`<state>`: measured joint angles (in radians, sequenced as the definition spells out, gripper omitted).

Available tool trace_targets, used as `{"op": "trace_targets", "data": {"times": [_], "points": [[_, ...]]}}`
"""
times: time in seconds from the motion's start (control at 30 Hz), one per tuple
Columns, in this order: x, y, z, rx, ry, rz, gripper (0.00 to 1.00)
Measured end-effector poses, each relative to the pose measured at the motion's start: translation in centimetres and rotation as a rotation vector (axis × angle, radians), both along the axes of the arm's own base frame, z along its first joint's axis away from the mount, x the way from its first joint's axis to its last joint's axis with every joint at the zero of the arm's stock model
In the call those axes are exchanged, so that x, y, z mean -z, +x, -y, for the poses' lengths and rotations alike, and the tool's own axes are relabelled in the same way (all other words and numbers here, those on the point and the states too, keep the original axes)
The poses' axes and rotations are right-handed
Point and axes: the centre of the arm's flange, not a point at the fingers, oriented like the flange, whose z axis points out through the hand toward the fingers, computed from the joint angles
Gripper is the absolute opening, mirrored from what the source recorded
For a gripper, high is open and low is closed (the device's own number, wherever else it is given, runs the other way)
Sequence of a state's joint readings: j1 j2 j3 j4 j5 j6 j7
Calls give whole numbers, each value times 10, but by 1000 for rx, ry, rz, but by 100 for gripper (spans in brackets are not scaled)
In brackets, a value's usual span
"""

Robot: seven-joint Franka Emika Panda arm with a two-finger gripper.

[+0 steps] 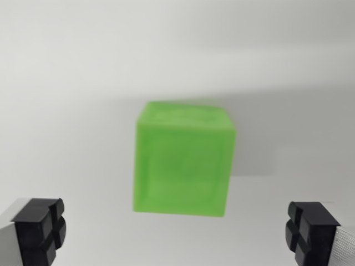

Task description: Stack cube

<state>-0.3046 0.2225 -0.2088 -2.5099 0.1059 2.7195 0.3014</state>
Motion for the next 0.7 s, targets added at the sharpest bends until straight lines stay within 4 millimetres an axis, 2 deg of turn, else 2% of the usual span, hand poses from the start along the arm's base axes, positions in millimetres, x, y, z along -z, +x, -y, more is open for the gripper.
{"op": "trace_targets", "data": {"times": [0.17,0.33,0.7], "points": [[18,-2,2,0,-1,2,100],[44,-2,-1,-3,1,-4,100],[76,-2,0,-3,0,-1,100]]}}
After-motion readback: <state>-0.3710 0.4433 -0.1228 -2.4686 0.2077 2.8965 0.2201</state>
